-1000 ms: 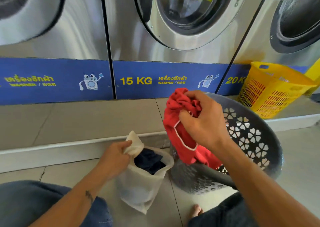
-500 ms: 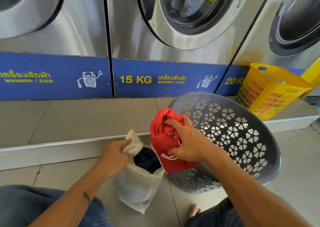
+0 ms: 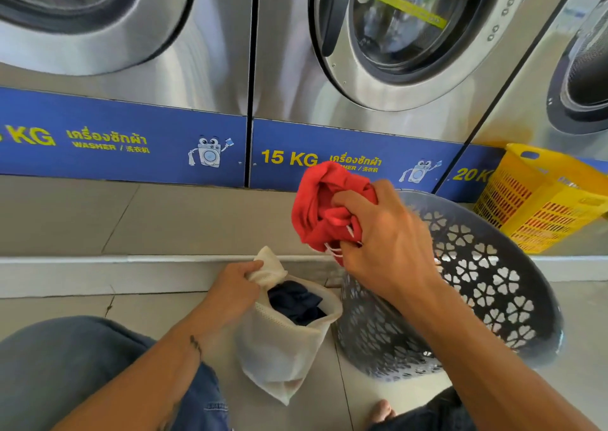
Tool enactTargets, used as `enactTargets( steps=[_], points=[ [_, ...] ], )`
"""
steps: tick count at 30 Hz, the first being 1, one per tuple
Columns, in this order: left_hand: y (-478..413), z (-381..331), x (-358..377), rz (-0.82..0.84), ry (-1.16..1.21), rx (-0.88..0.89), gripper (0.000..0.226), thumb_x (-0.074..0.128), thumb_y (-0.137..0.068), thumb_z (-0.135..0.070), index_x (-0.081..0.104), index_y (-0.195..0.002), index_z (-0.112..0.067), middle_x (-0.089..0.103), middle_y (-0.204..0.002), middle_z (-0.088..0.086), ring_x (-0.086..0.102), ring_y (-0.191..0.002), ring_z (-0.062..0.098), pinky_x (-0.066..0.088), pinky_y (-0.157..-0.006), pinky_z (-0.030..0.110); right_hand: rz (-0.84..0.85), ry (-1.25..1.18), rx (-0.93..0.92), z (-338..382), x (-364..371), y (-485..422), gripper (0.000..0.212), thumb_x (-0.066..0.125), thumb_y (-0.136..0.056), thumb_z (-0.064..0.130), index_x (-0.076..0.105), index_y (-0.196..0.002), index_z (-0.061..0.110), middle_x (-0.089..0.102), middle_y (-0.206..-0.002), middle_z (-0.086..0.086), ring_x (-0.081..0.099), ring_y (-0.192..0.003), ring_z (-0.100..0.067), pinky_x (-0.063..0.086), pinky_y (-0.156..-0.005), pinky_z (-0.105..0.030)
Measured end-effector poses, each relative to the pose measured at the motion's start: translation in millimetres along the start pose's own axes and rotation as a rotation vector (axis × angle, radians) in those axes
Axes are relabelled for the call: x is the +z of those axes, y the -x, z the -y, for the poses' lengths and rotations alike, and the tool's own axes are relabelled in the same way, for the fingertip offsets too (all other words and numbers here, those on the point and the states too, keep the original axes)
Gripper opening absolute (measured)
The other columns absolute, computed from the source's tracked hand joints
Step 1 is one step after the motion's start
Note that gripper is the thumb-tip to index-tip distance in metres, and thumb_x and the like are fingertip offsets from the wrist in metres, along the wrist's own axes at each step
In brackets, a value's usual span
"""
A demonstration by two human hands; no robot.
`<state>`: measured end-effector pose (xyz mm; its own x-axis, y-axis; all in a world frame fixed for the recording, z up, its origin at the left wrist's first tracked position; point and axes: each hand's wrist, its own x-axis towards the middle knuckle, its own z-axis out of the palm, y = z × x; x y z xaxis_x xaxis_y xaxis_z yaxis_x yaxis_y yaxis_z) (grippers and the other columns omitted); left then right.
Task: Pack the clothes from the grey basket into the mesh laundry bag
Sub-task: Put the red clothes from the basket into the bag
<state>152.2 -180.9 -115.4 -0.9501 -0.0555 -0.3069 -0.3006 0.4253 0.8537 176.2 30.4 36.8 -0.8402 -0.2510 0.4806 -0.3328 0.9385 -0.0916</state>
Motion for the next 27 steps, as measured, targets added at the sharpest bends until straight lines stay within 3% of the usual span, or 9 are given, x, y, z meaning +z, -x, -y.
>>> enactTargets(
  steps=[3,8,11,13,18,21,27],
  points=[
    [2.9,1.9,-8.8,-0.036,0.022,-0.044,0.060,0.051,-0.080,0.001,0.058,-0.134,-0.024,0.060,-0.129,0.001,0.063,-0.106,0.019,0.051,-0.093,0.031,0.051,-0.006,-0.048,27.2,19.0,-7.8,0.048,0.075,-0.071,0.029,0.061,-0.117,0.035,0.050,-0.109,-0.005,0.060,-0.084,-0.033,0.051,-0.055,-0.038],
    [9.0,7.8,-17.3,-0.079,0.066,-0.037,0.055,0.052,-0.068,-0.005,0.072,-0.114,-0.027,0.074,-0.105,-0.004,0.068,-0.097,0.015,0.054,-0.086,0.030,0.365,0.089,-0.111,38.3,92.8,4.0,0.049,0.071,-0.080,0.030,0.055,-0.126,0.031,0.046,-0.121,-0.008,0.057,-0.102,-0.035,0.042,-0.061,-0.037],
    [14.2,5.1,-19.2,-0.105,0.030,-0.054,0.060,0.054,-0.070,-0.009,0.065,-0.127,-0.024,0.067,-0.122,-0.003,0.061,-0.114,0.019,0.046,-0.100,0.030,0.483,0.139,-0.124,32.8,129.7,19.9,0.046,0.072,-0.081,0.032,0.054,-0.124,0.029,0.047,-0.122,-0.008,0.058,-0.101,-0.035,0.041,-0.062,-0.037],
    [13.3,5.1,-18.0,-0.113,0.024,-0.067,0.060,0.054,-0.076,-0.002,0.061,-0.131,-0.022,0.062,-0.127,-0.001,0.057,-0.119,0.019,0.042,-0.101,0.026,0.510,0.147,-0.136,29.9,146.1,27.7,0.044,0.072,-0.079,0.027,0.056,-0.120,0.028,0.049,-0.121,-0.009,0.058,-0.099,-0.034,0.038,-0.059,-0.035],
    [3.0,7.4,-13.1,-0.111,0.056,-0.020,0.055,0.055,-0.076,-0.007,0.065,-0.125,-0.030,0.066,-0.124,-0.003,0.060,-0.113,0.016,0.045,-0.098,0.028,0.554,-0.016,-0.126,27.9,172.3,37.9,0.039,0.065,-0.080,0.030,0.058,-0.119,0.029,0.049,-0.119,-0.007,0.057,-0.098,-0.033,0.047,-0.062,-0.038],
    [-2.8,11.2,-13.1,-0.203,0.071,-0.067,0.049,0.054,-0.082,-0.009,0.065,-0.126,-0.026,0.063,-0.129,0.002,0.058,-0.117,0.021,0.043,-0.100,0.029,0.595,-0.201,-0.034,26.9,188.3,44.2,0.046,0.059,-0.074,0.028,0.060,-0.120,0.035,0.052,-0.116,-0.003,0.059,-0.098,-0.034,0.053,-0.075,-0.043],
    [-15.3,26.4,-10.8,-0.338,0.014,-0.121,0.046,0.043,-0.089,-0.012,0.063,-0.128,-0.027,0.058,-0.136,0.006,0.052,-0.123,0.028,0.040,-0.106,0.039,0.694,-0.270,0.052,38.9,216.4,52.7,0.043,0.058,-0.077,0.033,0.062,-0.120,0.036,0.057,-0.118,0.001,0.062,-0.101,-0.031,0.055,-0.079,-0.041]
  ],
)
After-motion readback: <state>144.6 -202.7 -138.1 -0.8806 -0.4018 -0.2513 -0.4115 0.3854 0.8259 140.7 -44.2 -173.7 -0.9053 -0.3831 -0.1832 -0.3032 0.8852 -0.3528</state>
